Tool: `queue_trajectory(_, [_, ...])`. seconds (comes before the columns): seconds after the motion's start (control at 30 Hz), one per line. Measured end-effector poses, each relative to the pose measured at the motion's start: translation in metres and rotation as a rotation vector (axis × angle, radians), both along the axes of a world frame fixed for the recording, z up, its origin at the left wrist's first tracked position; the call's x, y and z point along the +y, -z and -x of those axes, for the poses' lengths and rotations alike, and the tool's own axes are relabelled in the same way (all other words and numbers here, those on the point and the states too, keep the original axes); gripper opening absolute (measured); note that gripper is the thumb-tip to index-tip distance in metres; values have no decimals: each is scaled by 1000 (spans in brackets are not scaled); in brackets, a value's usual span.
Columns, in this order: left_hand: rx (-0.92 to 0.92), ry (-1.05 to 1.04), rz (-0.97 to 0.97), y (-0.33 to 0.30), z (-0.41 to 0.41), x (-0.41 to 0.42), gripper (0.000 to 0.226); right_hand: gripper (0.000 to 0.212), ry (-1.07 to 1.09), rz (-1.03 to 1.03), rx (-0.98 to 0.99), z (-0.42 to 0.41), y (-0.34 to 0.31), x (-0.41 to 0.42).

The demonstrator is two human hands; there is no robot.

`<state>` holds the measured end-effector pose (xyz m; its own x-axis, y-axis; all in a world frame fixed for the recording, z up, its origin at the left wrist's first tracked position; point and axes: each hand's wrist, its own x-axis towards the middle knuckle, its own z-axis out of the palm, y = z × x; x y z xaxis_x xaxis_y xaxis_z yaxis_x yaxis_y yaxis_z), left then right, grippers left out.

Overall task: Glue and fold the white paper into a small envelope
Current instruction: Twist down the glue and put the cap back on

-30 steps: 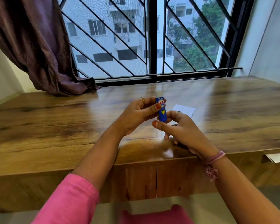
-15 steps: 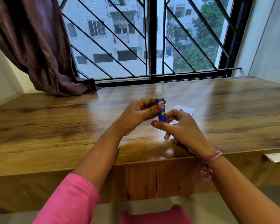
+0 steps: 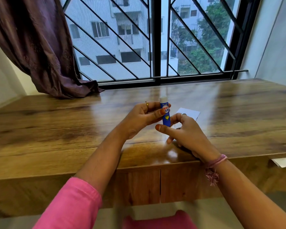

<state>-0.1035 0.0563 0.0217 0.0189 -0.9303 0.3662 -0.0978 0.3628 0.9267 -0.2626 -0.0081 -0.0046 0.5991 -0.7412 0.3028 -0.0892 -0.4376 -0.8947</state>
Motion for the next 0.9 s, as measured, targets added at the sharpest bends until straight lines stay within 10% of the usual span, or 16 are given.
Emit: queue_trajectory(0.9, [-115, -29, -21, 2, -2, -1, 26, 37, 63, 14, -15, -2, 3, -3])
